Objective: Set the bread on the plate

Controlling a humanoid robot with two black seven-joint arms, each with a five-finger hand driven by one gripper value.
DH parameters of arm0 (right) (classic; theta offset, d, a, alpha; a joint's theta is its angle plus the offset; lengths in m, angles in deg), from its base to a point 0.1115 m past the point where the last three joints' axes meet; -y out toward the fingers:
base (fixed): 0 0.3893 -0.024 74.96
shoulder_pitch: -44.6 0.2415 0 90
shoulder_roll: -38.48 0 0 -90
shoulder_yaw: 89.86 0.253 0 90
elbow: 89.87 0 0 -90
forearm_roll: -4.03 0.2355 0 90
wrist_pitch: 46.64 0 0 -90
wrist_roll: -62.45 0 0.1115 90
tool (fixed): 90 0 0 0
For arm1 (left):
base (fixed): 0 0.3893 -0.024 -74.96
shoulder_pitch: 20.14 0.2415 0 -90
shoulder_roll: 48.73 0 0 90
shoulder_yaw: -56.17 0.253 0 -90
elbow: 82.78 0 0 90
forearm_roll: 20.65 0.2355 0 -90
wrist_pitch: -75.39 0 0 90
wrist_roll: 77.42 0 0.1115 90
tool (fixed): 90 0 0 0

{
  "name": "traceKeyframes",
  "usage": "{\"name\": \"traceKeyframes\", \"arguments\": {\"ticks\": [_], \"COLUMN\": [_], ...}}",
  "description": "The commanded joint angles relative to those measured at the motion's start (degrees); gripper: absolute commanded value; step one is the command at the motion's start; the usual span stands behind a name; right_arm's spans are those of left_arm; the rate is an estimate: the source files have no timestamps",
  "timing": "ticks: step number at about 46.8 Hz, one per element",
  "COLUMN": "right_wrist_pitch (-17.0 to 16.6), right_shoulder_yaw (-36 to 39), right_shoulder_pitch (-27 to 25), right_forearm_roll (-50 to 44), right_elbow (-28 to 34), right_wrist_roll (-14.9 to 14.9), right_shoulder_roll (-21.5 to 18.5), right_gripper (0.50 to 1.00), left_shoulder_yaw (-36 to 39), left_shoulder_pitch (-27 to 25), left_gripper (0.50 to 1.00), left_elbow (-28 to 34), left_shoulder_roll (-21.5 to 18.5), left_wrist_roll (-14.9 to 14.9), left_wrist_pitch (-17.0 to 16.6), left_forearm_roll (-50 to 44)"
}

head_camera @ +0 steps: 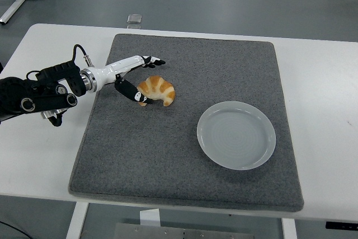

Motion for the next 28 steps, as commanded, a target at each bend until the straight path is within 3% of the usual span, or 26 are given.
{"name": "traceKeyframes", "arguments": {"ticks": [1,14,28], "right_wrist_pitch": [0.1,0.1,0.3], "right_shoulder_yaw": [0.0,0.0,-0.1], "right_shoulder_pitch": [0.0,0.0,-0.1], "right_forearm_roll": [0.0,0.0,0.0], "right_elbow": [0.0,0.0,0.0], "right_wrist_roll": [0.0,0.0,0.0], "right_shoulder_roll": [0.0,0.0,0.0], "right_gripper": [0.952,0.954,0.952], "left_shoulder_yaw": [-0.1,-0.1,-0.2], "left_shoulder_pitch": [0.7,2.9,3.8], "left_gripper": [0.988,0.984,0.958], "left_elbow": [-1.3,-5.7,-7.7], "left_shoulder_roll": [0.8,4.4,6.3], "left_wrist_roll": [-0.5,-2.8,-4.2], "left_wrist_pitch": [-0.3,-3.4,-3.7], "left_forearm_roll": [0.0,-0.1,-0.3]}}
